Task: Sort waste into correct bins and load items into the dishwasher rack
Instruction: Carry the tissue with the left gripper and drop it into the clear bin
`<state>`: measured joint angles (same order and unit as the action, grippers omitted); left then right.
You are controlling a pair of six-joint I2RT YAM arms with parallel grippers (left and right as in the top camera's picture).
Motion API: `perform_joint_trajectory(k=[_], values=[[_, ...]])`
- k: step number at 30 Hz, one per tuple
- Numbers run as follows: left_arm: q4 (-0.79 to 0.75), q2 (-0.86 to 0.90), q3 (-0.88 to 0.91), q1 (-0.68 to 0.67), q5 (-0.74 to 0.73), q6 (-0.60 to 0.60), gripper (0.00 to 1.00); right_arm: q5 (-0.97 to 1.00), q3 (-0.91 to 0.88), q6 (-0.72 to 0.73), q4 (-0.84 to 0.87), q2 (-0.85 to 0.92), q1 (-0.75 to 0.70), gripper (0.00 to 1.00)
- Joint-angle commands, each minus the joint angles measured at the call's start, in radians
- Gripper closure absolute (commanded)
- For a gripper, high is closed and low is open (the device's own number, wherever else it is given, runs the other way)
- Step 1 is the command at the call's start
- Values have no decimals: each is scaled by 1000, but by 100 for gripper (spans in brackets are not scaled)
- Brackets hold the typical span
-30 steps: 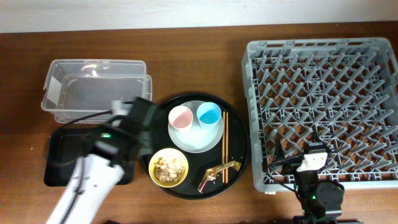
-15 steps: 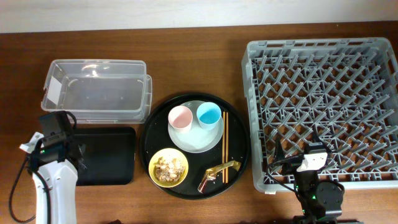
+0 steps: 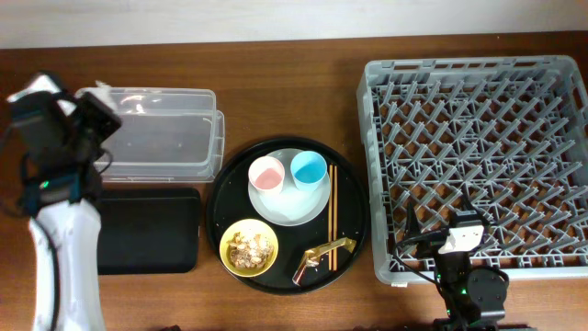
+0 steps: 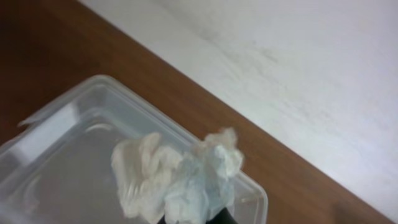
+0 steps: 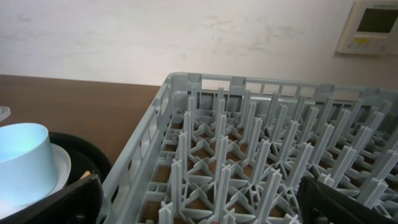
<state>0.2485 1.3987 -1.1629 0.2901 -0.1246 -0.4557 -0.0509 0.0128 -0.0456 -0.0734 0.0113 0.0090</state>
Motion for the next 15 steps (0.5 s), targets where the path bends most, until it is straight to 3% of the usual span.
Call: perform_joint_trajectory(k=[1,3,6,8,9,12,13,15], values=[[-75,179,-5,-32,-10,28,99,-8,-7,1,0,-7,-5,2],[-124,272,-5,-32,-10,28,94,-8,-7,1,0,-7,-5,2],[-190,351,-5,-35,-10,28,47,-8,-7,1,0,-7,-5,2],[-194,354,-5,-35,-11,38,29,-8,-7,1,0,-7,-5,2],[-199,353,-5,-37,-11,44,25,-8,-7,1,0,-7,-5,2],[-183,350,-5,-58,-32,53,25,-8,-7,1,0,-7,-5,2],[-183,332,-5,-74,-73,62,33,-8,-7,1,0,-7,-5,1],[-71,209,-48,-148,-85,95,37,-8,-7,1,-1,-7,-5,2]])
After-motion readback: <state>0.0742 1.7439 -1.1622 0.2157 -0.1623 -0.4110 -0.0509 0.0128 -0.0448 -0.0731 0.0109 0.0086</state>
